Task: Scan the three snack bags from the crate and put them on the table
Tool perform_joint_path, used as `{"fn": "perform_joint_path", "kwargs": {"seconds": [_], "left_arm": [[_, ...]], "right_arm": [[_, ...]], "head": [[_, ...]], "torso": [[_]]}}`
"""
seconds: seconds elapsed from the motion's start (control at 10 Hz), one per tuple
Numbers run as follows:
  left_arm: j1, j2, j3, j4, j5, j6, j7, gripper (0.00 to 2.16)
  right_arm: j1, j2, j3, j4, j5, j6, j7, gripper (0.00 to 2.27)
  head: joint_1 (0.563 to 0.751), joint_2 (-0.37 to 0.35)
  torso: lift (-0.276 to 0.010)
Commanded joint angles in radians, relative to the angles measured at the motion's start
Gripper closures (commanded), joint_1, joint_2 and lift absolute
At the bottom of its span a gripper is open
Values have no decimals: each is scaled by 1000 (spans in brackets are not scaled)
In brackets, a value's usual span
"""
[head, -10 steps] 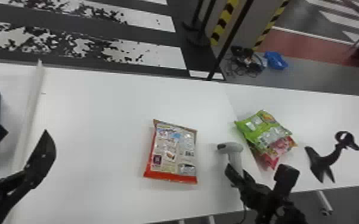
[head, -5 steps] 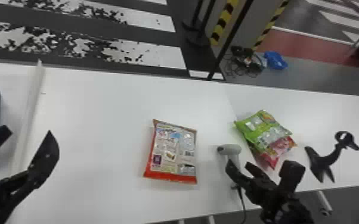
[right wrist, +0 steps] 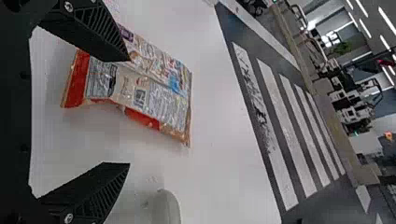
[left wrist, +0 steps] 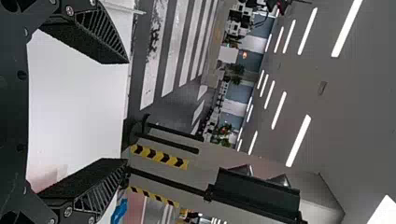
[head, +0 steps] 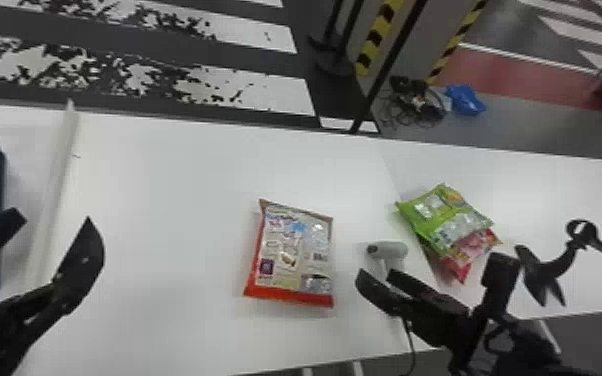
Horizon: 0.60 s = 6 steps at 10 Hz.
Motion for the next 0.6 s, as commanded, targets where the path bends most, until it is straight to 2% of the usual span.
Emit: {"fn": "perform_joint_path", "kwargs": {"seconds": [0.0, 0.2, 0.5], "left_arm": [[8, 5, 6, -6, -3, 0, 1, 137], [28, 8, 21, -19, -6, 0, -1, 137], [57, 8, 30, -25, -25, 0, -1, 137]], "right_arm": [[-48, -3, 22, 18, 40, 21, 53, 87], [-146, -40, 96, 138, 97, 42, 111, 90], [-290, -86, 212, 332, 178, 39, 148, 90]], "head": [[695, -298], [695, -248], [695, -199]], "torso": [[-94], [-94], [-94]]}}
